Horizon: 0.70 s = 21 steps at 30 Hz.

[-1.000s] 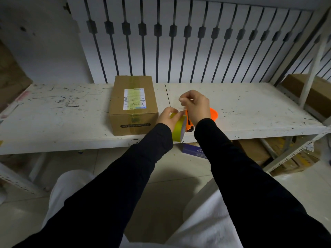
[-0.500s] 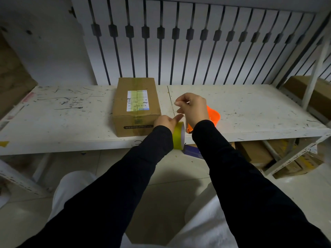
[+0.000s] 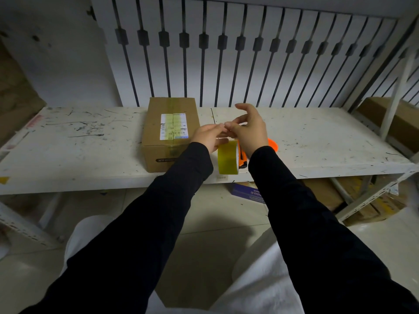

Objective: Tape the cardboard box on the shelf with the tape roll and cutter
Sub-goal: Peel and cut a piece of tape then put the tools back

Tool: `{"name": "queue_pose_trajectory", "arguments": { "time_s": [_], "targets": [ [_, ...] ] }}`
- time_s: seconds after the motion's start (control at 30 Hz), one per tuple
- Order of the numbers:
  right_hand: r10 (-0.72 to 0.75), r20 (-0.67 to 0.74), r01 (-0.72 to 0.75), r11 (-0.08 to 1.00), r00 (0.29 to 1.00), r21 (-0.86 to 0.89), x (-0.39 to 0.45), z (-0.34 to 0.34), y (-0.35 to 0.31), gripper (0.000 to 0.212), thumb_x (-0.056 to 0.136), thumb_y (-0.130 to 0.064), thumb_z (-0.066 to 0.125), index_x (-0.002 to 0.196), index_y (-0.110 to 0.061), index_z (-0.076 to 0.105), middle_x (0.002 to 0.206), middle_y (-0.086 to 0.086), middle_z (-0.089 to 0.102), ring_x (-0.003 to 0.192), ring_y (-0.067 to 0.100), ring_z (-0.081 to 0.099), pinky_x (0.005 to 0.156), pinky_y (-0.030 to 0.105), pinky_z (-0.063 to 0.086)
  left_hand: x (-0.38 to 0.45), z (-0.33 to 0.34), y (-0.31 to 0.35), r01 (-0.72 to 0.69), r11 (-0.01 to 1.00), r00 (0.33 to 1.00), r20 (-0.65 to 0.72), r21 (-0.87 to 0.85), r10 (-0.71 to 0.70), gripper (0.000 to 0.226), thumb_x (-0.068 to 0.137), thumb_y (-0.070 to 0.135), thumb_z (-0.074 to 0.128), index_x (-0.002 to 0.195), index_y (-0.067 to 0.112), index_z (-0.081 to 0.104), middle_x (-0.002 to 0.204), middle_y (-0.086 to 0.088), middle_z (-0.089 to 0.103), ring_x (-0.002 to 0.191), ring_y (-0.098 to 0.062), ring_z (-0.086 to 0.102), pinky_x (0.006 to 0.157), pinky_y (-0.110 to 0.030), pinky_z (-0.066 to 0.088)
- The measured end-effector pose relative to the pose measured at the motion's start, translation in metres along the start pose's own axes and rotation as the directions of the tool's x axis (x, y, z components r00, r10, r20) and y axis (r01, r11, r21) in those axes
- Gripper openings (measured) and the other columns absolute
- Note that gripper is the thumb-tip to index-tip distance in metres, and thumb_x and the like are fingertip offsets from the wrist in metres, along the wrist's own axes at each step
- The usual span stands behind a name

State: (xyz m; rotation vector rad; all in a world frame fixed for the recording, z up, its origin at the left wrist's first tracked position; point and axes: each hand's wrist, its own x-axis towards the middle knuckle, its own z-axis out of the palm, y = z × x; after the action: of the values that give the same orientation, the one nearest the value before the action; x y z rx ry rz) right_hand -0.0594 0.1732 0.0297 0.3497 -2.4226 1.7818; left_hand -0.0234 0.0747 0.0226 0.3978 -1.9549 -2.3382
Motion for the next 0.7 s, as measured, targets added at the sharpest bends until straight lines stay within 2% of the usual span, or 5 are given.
{"name": "queue_pose_trajectory", "arguments": {
  "time_s": [0.17, 0.3, 0.53, 0.63, 0.7],
  "targets": [
    [0.147, 0.055, -0.154, 0.978, 0.988, 0.141, -0.0031, -0.0024, 0.0053, 0.060, 0.081, 0.002, 0.065, 0.130, -0.015, 0.035, 0.097, 0.005, 0.053, 0.079, 0.022, 0.064, 0.078, 0.030, 0.057, 0.0068, -0.0018, 0.0004, 0.031, 0.999, 0.995, -0.091, 0.033, -0.028, 0.017, 0.096, 0.016, 0.048, 0.088, 0.006, 0.060, 0.073, -0.001, 0.056, 0.068, -0.016, 0.057, 0.068, -0.024, 0.044],
    [0.214, 0.076, -0.227, 0.926, 0.974, 0.300, -0.0076, -0.0038, 0.0064, 0.060, 0.080, 0.011, 0.061, 0.130, -0.009, 0.032, 0.078, 0.007, 0.062, 0.075, 0.021, 0.064, 0.076, 0.027, 0.056, 0.0108, -0.0034, -0.0012, 0.005, 0.991, 0.987, -0.162, 0.134, 0.017, 0.027, 0.095, 0.011, 0.048, 0.074, 0.005, 0.063, 0.078, -0.006, 0.059, 0.080, -0.020, 0.052, 0.084, -0.029, 0.045],
    [0.222, 0.053, -0.227, 0.920, 0.974, 0.319, -0.0065, -0.0001, 0.0036, 0.054, 0.083, 0.010, 0.057, 0.128, -0.008, 0.034, 0.074, 0.007, 0.063, 0.068, 0.017, 0.066, 0.061, 0.014, 0.055, 0.0050, -0.0044, -0.0007, 0.092, 0.985, 0.976, -0.209, 0.145, -0.061, 0.028, 0.093, 0.019, 0.051, 0.107, 0.003, 0.069, 0.104, -0.010, 0.060, 0.098, -0.020, 0.051, 0.103, -0.042, 0.045],
    [0.234, 0.043, -0.236, 0.921, 0.971, 0.311, -0.0057, 0.0014, 0.0063, 0.043, 0.085, 0.005, 0.057, 0.120, -0.012, 0.038, 0.076, 0.006, 0.061, 0.070, 0.018, 0.067, 0.074, 0.024, 0.055, 0.0049, -0.0045, -0.0009, 0.117, 0.987, 0.969, -0.229, 0.107, -0.090, 0.029, 0.092, 0.022, 0.054, 0.111, 0.004, 0.068, 0.124, -0.012, 0.062, 0.111, -0.024, 0.055, 0.104, -0.040, 0.045],
    [0.223, 0.047, -0.226, 0.925, 0.974, 0.304, -0.0059, 0.0015, 0.0083, 0.030, 0.087, 0.006, 0.053, 0.105, -0.015, 0.042, 0.076, 0.006, 0.059, 0.068, 0.018, 0.066, 0.073, 0.024, 0.054, 0.0064, -0.0072, -0.0009, 0.154, 0.987, 0.958, -0.250, 0.046, -0.138, 0.033, 0.088, 0.021, 0.062, 0.116, 0.003, 0.065, 0.125, -0.011, 0.062, 0.102, -0.021, 0.055, 0.094, -0.035, 0.049]
  ]
}}
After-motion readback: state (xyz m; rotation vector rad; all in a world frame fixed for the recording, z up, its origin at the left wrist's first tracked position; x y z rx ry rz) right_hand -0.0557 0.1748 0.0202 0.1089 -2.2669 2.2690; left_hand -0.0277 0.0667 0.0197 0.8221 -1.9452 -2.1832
